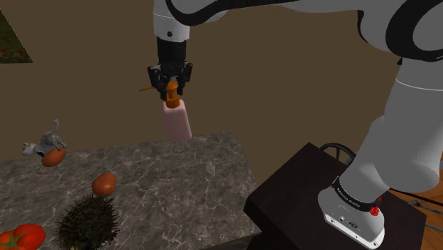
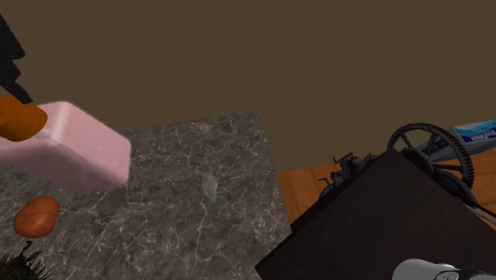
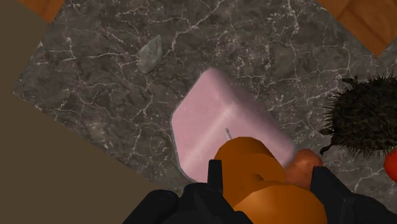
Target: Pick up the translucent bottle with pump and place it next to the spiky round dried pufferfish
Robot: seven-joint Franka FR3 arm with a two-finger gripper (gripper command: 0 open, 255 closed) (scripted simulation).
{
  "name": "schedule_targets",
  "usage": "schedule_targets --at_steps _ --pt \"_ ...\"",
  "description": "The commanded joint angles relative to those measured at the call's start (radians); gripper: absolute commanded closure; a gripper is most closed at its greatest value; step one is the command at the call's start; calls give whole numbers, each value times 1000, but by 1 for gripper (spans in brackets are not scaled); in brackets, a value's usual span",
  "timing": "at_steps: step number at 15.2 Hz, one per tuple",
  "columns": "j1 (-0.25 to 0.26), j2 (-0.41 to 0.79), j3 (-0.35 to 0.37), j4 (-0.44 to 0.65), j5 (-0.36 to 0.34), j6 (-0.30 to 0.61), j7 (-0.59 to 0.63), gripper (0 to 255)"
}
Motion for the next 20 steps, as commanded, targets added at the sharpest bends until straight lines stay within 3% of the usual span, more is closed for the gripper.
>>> schedule_targets --at_steps 1,7,13,20 --pt "32 15 15 19 -11 -1 49 255" --pt "134 110 49 148 -58 -30 185 255" --pt "250 244 68 347 -112 -91 305 255" --pt "240 233 66 235 -109 10 301 255"
